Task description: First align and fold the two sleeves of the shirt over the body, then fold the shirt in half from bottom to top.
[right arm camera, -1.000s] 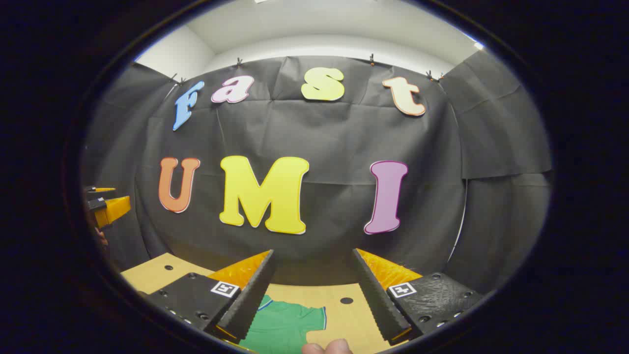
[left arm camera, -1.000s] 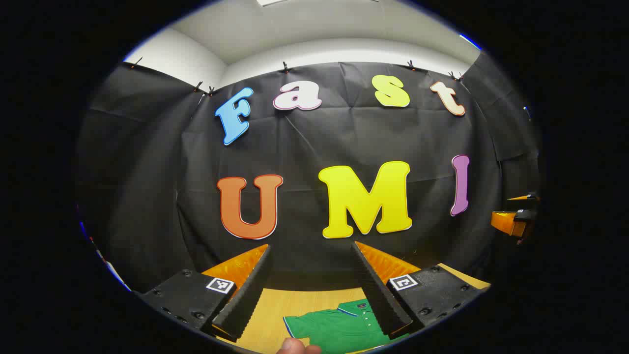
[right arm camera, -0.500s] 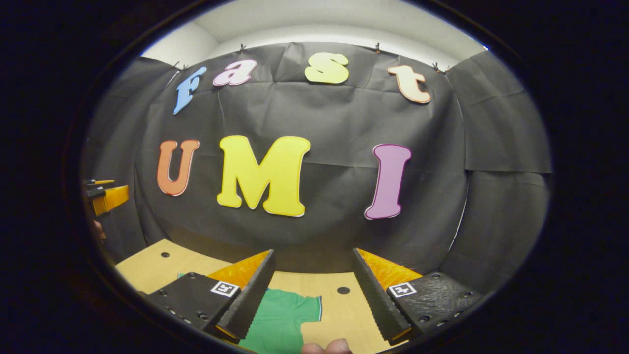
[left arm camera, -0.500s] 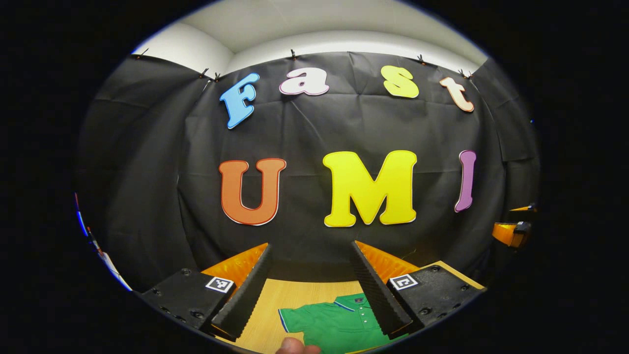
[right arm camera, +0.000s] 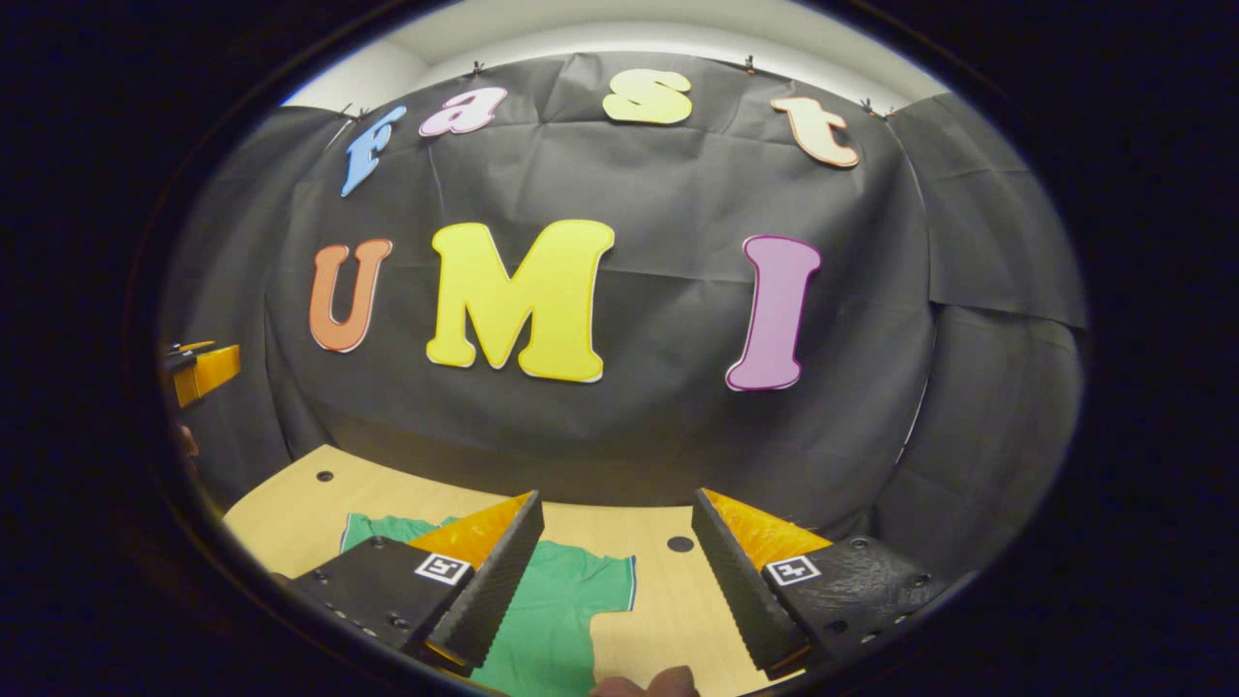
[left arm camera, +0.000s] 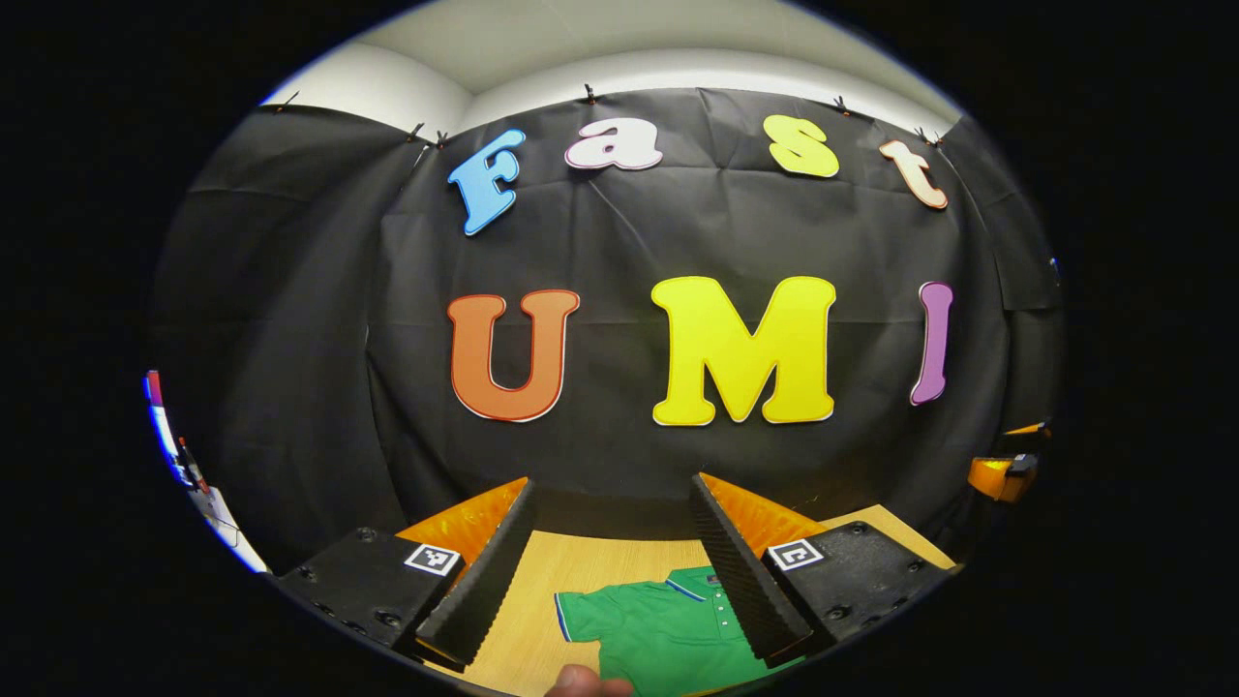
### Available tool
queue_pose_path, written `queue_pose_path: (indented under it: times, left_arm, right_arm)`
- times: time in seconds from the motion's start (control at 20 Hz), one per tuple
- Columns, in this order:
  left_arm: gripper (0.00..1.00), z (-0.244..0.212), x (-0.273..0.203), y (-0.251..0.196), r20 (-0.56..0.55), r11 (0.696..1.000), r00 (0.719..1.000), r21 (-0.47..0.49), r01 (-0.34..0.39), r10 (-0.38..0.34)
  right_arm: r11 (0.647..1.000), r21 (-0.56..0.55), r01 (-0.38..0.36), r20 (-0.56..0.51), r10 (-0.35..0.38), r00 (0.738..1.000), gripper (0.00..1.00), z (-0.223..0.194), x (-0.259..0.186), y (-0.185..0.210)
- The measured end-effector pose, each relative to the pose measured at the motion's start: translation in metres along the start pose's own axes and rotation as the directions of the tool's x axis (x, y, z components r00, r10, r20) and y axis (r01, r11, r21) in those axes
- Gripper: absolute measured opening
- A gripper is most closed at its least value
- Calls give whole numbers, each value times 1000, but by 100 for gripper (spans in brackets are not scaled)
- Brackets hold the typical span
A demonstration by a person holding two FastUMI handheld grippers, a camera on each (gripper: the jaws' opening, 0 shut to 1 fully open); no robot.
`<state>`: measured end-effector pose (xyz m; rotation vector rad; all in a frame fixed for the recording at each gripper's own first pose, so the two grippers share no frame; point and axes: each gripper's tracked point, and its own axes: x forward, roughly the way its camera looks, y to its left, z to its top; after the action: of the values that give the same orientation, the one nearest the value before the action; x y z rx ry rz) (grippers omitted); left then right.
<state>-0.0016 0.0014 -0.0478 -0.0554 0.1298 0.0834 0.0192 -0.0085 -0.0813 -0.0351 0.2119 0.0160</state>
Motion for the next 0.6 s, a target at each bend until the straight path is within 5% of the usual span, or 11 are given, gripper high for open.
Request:
queue_pose_path:
  times: [0.6]
  left_arm:
    - [99, -44, -5, -24, -105, 1000, 994, 15, 26, -25]
  right_arm:
    - [1000, -2, -27, -250, 26, 968, 95, -115, 87, -15]
